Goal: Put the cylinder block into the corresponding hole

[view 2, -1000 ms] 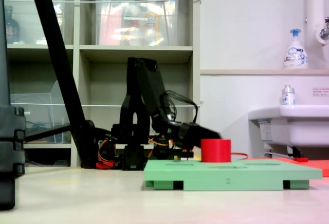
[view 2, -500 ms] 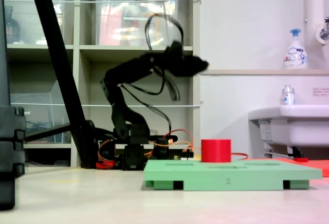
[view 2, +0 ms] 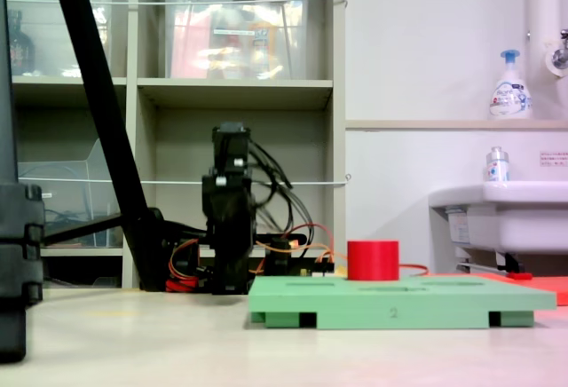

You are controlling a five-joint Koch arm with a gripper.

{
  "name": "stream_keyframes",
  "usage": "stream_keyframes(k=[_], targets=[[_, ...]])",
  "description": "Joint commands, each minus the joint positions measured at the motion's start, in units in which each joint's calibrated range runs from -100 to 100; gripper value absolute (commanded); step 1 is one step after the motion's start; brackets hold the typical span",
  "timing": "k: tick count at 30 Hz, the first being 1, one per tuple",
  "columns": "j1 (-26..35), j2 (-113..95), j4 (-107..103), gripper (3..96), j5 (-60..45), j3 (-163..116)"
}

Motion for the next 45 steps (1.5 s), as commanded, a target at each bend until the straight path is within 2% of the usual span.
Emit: stream_keyframes(k=[1,6,45], targets=[[0.3,-1.0,4.9,47.0,-0.9,-6.4],[0.9,-1.0,4.2,47.2,-0.8,-19.7],[0.4,-1.0,3.9,49.5,-0.7,-19.7]])
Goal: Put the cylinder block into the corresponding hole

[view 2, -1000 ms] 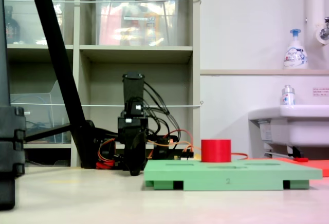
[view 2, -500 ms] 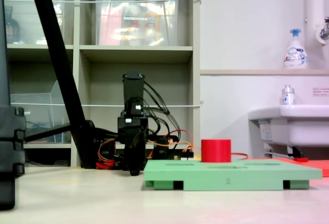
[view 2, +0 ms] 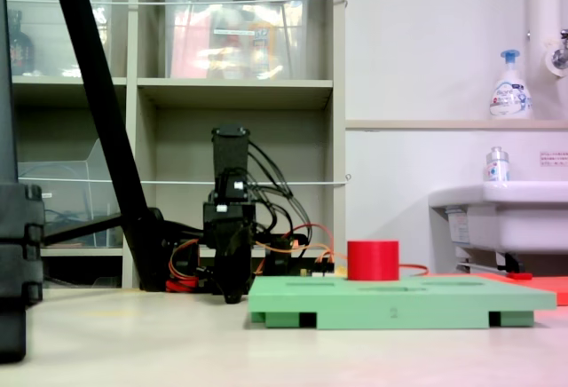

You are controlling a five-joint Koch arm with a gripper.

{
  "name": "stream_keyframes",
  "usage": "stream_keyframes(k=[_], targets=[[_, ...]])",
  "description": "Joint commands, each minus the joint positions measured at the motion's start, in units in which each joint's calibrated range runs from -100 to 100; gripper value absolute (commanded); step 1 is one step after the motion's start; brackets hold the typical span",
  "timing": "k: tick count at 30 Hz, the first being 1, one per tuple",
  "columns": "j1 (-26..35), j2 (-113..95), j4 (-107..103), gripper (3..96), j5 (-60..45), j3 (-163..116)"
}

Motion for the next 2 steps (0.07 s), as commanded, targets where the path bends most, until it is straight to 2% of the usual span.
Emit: stream_keyframes(k=[1,2], targets=[[0.0,-0.5,-1.4,49.5,-0.1,-2.5],[0.0,-0.5,-1.5,49.5,-0.1,-2.5]])
